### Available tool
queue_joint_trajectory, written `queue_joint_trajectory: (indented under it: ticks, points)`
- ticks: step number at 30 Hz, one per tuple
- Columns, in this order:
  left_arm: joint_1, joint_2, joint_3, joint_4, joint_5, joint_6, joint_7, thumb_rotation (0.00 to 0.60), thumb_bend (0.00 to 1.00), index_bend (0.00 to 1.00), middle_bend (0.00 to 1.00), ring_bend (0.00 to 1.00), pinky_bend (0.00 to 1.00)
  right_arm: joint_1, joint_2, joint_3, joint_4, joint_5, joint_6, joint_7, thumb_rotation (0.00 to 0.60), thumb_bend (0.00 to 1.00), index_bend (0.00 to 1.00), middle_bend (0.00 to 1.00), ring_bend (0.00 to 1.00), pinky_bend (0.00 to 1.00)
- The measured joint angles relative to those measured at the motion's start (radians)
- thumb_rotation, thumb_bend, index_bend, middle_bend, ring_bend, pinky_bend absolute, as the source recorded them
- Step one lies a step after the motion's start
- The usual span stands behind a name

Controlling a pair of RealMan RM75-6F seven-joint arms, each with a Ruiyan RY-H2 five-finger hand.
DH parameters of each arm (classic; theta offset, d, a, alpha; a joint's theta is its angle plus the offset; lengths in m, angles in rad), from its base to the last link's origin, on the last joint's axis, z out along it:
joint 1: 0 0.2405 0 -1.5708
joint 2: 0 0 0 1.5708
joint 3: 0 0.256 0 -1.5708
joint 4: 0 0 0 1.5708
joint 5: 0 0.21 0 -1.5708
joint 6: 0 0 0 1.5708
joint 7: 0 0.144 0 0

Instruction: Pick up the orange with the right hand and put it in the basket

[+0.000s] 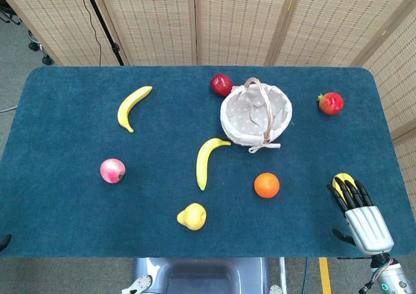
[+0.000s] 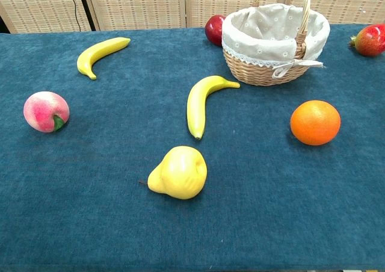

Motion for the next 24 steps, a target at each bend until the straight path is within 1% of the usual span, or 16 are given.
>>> queue_joint_trajectory:
  ticks: [4,8,12,18,24]
  points:
    - [-0.002,0.001,0.000,0.002,-0.005,-0.010,-0.006,0.600,0.08,0.00,0.00,0.00,0.00,0.001,-0.008,0.002,0.010,-0.007,0.010,0.008,0.600,0.00,0.12,0.00,0.00,0.00]
    - [-0.004,0.003,-0.002,-0.002,-0.011,-0.016,-0.011,0.600,0.08,0.00,0.00,0.00,0.00,0.001,-0.019,0.004,0.027,-0.014,0.022,0.022,0.600,0.00,0.18,0.00,0.00,0.00]
    - [-0.005,0.005,-0.002,-0.003,-0.009,-0.018,-0.012,0.600,0.08,0.00,0.00,0.00,0.00,0.006,-0.035,0.006,0.046,-0.023,0.028,0.042,0.600,0.00,0.20,0.01,0.02,0.00]
    - [-0.007,0.008,-0.004,-0.001,-0.018,-0.028,-0.025,0.600,0.08,0.00,0.00,0.00,0.00,0.014,-0.053,-0.010,0.041,-0.054,0.018,0.029,0.600,0.00,0.19,0.02,0.02,0.00]
    - [-0.010,0.009,-0.004,-0.001,-0.021,-0.036,-0.027,0.600,0.08,0.00,0.00,0.00,0.00,0.027,-0.058,-0.053,-0.002,-0.117,-0.020,-0.026,0.600,0.00,0.15,0.01,0.02,0.00]
